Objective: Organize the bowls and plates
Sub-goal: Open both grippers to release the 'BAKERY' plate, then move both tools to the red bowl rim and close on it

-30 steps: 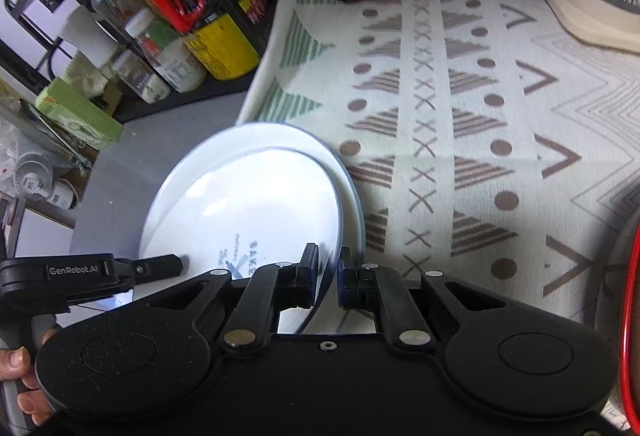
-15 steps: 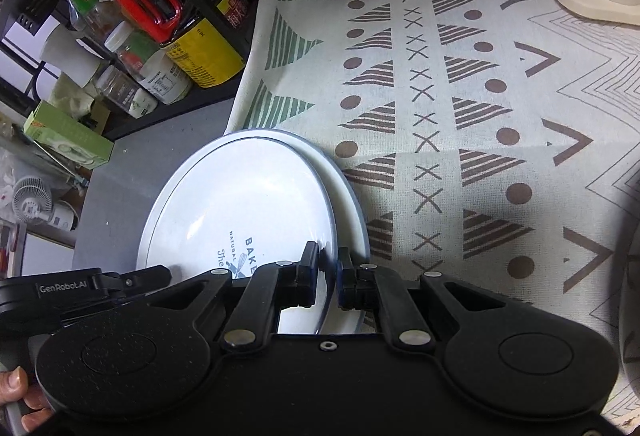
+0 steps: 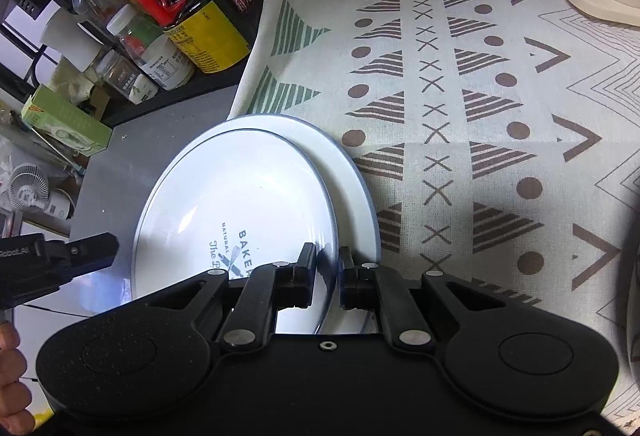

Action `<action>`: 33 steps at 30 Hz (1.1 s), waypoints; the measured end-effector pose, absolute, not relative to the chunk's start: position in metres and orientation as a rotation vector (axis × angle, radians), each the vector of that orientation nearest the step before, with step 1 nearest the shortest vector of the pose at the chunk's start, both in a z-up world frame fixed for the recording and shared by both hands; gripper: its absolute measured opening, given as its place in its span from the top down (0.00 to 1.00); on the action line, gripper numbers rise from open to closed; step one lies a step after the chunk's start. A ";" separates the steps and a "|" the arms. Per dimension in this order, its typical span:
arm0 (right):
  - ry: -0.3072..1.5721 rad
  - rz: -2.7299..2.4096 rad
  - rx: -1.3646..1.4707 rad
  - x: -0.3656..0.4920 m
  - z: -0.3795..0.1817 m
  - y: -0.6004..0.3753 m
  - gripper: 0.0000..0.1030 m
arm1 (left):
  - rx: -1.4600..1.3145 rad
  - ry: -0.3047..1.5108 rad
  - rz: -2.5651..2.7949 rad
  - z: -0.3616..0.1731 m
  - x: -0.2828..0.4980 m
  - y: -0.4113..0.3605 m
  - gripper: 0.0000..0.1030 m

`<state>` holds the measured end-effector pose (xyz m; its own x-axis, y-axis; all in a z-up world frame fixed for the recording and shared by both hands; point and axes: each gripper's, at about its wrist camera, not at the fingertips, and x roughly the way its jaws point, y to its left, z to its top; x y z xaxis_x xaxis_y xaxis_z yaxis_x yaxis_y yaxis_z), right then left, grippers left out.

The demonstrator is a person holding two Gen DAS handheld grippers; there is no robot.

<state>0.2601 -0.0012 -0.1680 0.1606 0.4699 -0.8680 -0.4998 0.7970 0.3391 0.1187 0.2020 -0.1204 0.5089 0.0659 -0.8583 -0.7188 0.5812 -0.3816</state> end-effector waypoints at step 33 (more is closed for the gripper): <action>1.005 0.516 0.119 0.272 -0.078 -0.131 0.13 | -0.689 0.971 0.311 -0.082 0.218 0.110 0.25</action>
